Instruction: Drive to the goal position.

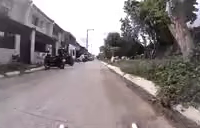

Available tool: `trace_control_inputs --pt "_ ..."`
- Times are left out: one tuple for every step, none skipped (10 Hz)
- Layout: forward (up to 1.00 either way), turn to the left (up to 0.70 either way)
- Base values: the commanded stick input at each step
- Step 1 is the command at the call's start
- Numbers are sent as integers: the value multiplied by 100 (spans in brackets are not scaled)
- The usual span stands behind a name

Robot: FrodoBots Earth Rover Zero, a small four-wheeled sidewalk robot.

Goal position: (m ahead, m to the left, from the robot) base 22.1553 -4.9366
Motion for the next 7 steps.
trace_control_inputs --pt "100 -22" --pt "100 -36" --pt "100 -12" --pt "100 1" --pt "100 1" --pt "100 1" --pt "100 1"
